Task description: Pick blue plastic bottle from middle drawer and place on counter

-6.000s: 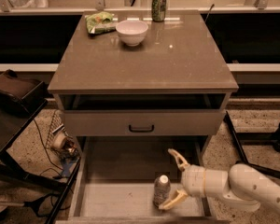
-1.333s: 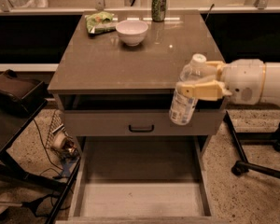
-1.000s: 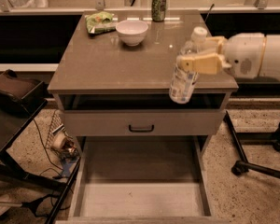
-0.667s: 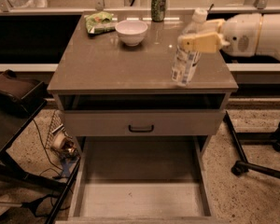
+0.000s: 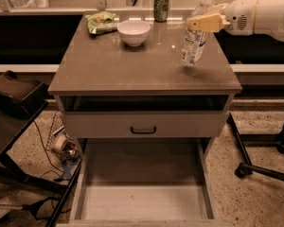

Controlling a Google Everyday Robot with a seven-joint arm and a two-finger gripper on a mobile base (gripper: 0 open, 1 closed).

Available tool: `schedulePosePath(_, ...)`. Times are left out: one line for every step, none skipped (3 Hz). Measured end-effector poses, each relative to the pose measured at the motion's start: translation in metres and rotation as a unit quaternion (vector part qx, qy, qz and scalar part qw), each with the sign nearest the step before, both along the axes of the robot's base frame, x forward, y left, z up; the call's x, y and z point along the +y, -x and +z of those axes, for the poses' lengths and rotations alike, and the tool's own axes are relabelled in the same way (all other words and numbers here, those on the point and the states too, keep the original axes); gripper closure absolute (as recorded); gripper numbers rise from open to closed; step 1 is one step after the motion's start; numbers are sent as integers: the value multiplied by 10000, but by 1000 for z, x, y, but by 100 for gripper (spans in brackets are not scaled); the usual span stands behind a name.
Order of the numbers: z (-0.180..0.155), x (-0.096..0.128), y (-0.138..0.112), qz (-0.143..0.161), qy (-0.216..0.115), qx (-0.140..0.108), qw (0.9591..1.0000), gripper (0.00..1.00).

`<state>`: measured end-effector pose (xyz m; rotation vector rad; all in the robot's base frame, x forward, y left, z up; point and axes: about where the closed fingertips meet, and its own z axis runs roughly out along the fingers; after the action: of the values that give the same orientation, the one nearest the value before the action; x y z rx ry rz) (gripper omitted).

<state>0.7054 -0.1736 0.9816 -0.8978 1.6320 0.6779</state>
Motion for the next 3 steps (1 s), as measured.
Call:
schedulePosePath(-4,-20,-25,-313,218,-96,9992,100)
schedulePosePath(-20,-33,-37,-549,408,-49,9976,100)
schedulePosePath(-52,-43,-42,-710,409,132,9965,98)
